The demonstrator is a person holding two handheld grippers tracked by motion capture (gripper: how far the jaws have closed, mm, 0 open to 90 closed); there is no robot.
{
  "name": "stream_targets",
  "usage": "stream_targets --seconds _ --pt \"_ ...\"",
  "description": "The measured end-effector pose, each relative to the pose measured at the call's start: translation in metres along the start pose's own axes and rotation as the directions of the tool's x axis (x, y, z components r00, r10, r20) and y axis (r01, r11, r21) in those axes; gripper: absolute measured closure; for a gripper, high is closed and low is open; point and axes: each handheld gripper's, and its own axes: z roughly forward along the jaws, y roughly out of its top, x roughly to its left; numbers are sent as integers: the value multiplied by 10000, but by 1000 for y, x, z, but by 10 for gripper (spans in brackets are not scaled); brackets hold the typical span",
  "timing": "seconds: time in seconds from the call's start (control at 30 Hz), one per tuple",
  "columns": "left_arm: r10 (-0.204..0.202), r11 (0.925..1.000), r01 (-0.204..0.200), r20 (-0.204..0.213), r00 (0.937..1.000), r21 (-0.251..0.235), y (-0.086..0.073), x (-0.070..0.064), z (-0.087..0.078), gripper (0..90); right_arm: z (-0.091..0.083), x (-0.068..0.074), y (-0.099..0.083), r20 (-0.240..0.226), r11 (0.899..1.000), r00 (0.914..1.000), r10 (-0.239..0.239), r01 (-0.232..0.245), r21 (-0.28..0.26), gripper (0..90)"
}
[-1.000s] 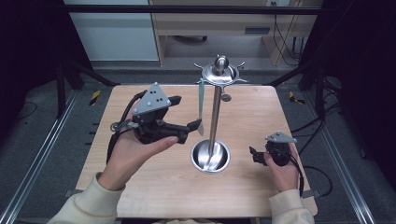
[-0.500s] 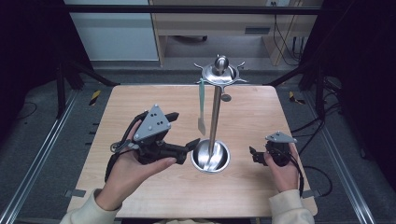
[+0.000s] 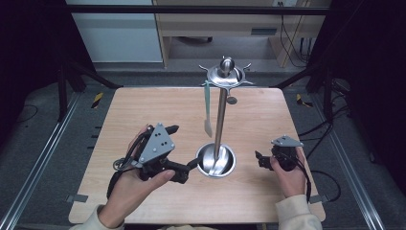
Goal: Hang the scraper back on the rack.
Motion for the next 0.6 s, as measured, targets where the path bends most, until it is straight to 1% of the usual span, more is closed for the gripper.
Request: stream_targets --seconds 0.07,0.2,0.27,0.33,0.37,0.4,0.43,0.5,0.6 --pt "-83 10000 83 26 10000 40 -5 0 1 35 0 0 0 -1 10000 10000 -11 11 1 112" --pt "-160 9996 161 -81 9998 222 -17 2 3 35 0 0 -1 10 10000 10000 -1 1 5 112" --pt "-150 9991 159 -241 9996 387 -24 4 4 36 0 0 -1 20 10000 10000 -40 40 -5 112" --pt "-28 9984 51 -407 9992 564 -31 7 5 39 0 0 -1 7 10000 10000 -18 18 -13 112" --pt "-121 9983 148 -467 9988 570 -34 9 6 42 0 0 -1 9 10000 10000 8 -7 -35 112" --pt "-96 9977 131 -523 9986 659 -36 11 6 44 -1 0 -1 15 10000 10000 62 -62 -36 112" --pt "-145 9978 183 -596 9981 634 -39 13 7 48 -1 0 -1 29 10000 10000 62 -62 -51 112" --pt "-84 9968 140 -716 9974 788 -45 17 8 51 0 0 -1 42 10000 10000 31 -31 -30 112" --pt "-234 9961 307 -883 9958 824 -54 24 8 54 -1 1 -1 46 10000 10000 -14 14 -78 112"
